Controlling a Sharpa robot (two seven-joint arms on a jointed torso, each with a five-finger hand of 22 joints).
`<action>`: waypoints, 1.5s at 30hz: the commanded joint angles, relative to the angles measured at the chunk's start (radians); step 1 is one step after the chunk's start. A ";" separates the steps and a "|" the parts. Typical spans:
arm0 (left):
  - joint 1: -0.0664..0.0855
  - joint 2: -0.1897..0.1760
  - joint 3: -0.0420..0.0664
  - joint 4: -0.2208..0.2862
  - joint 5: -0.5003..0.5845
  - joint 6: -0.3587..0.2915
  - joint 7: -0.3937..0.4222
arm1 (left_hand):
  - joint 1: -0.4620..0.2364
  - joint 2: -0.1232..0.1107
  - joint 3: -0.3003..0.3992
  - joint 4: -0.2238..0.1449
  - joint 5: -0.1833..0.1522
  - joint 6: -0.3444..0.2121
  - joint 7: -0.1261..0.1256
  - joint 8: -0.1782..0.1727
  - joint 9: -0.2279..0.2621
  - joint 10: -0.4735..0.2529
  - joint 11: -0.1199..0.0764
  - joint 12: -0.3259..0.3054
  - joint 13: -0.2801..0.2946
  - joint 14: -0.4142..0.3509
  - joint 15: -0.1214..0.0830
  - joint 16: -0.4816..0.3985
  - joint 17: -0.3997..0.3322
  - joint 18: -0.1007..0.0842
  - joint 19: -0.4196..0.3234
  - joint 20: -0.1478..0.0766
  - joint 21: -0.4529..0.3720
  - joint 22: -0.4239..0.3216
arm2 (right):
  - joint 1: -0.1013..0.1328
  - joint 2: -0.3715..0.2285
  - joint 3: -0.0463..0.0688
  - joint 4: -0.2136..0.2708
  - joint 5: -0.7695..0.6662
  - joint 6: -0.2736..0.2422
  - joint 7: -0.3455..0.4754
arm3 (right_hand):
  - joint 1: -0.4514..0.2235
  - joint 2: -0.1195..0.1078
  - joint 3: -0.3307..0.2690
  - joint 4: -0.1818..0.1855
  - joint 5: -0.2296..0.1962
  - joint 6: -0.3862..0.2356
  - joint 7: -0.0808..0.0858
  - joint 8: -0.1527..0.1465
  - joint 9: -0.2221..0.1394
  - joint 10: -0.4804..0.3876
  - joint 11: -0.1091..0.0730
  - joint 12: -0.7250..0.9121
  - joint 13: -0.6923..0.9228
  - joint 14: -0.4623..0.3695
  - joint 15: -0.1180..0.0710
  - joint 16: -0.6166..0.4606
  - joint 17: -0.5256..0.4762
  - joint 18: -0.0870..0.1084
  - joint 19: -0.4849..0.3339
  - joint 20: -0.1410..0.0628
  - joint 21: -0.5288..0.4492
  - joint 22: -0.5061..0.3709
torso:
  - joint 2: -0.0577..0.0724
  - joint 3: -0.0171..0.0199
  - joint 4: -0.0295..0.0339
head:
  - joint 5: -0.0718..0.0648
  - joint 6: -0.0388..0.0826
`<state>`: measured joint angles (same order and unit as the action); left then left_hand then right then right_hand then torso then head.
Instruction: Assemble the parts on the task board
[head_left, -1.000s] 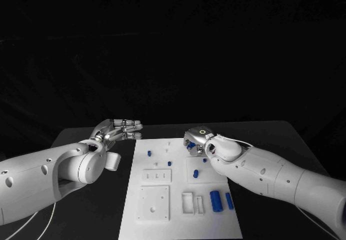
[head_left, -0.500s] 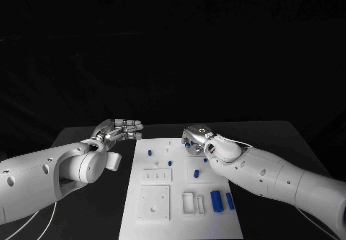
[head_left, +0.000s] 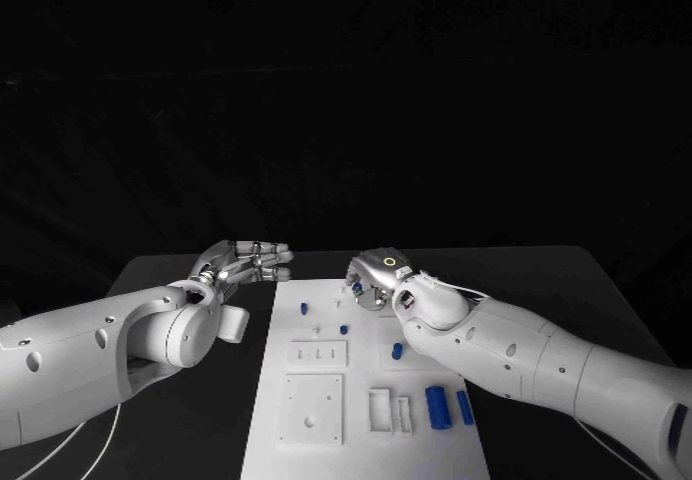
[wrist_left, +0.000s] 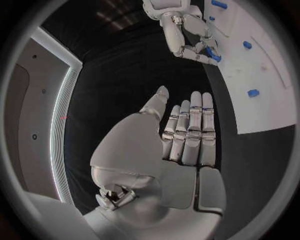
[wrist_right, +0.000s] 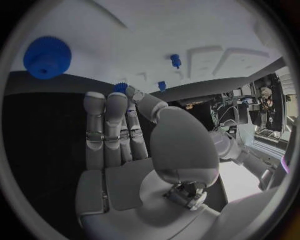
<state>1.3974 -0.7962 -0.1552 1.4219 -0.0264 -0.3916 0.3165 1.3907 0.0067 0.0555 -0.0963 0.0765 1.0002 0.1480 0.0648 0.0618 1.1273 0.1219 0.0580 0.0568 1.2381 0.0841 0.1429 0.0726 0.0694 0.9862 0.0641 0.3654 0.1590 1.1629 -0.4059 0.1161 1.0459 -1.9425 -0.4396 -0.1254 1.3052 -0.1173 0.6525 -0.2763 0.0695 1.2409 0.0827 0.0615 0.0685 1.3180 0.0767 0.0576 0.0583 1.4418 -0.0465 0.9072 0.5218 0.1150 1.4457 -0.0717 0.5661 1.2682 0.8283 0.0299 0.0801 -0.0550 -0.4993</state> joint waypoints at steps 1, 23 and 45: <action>0.003 0.010 0.001 -0.002 -0.005 0.013 0.005 | -0.005 0.000 -0.005 -0.001 -0.005 -0.004 0.004 0.001 0.001 -0.005 0.003 0.003 0.001 -0.008 0.002 -0.003 -0.001 -0.009 -0.006 0.004 -0.001 -0.001 | 0.002 0.014 0.000 -0.008 -0.008 -0.030 -0.004 | 0.007 -0.003 -0.004 0.001 0.001 0.005 0.002 0.001 0.000 0.053 -0.046 0.002 0.010 0.001 -0.002 -0.002 0.001 0.001 0.006 0.000 -0.007 0.005 | 0.002 -0.0030 0.0028 | -0.001 0.002; 0.021 0.032 0.001 -0.004 -0.009 0.013 0.006 | -0.002 0.003 -0.007 -0.004 -0.003 -0.006 0.004 0.001 0.001 -0.005 0.003 0.003 0.001 -0.008 0.002 -0.005 -0.001 -0.008 -0.004 0.004 0.000 -0.008 | 0.002 0.112 0.001 -0.104 -0.013 -0.065 -0.015 | 0.002 -0.004 -0.001 0.002 0.017 0.002 0.003 0.002 0.000 0.048 -0.045 0.002 0.009 0.000 -0.003 -0.004 0.000 -0.002 0.019 -0.002 -0.027 0.046 | 0.025 -0.0135 0.0211 | -0.013 0.021; 0.032 0.028 0.001 -0.002 -0.013 0.014 0.004 | -0.002 0.003 -0.007 -0.004 -0.003 -0.006 0.004 0.001 0.001 -0.005 0.003 0.003 0.001 -0.008 0.002 -0.005 -0.001 -0.008 -0.004 0.004 0.000 -0.008 | 0.002 0.100 0.003 -0.091 -0.047 -0.114 -0.071 | 0.003 -0.011 0.010 0.002 0.015 0.003 0.002 0.001 0.000 0.049 -0.045 0.002 0.009 -0.001 -0.005 -0.004 0.001 -0.004 0.028 -0.004 -0.043 0.072 | 0.033 -0.0166 0.0237 | -0.009 0.023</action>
<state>1.4271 -0.7689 -0.1552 1.4185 -0.0337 -0.3911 0.3149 1.3907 0.0067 0.0527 -0.0991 0.0765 1.0002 0.1480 0.0648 0.0614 1.1273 0.1219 0.0580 0.0568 1.2381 0.0841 0.1430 0.0726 0.0693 0.9862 0.0641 0.3654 0.1515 1.1642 -0.3039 0.1180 0.9510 -1.9658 -0.5187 -0.1759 1.3061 -0.1245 0.6558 -0.2734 0.0839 1.2406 0.0829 0.0615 0.0682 1.3174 0.0761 0.0576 0.0584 1.4438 -0.0446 0.9072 0.5213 0.1055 1.4598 -0.0714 0.5280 1.3080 0.8608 0.0139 0.1026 -0.0649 -0.4777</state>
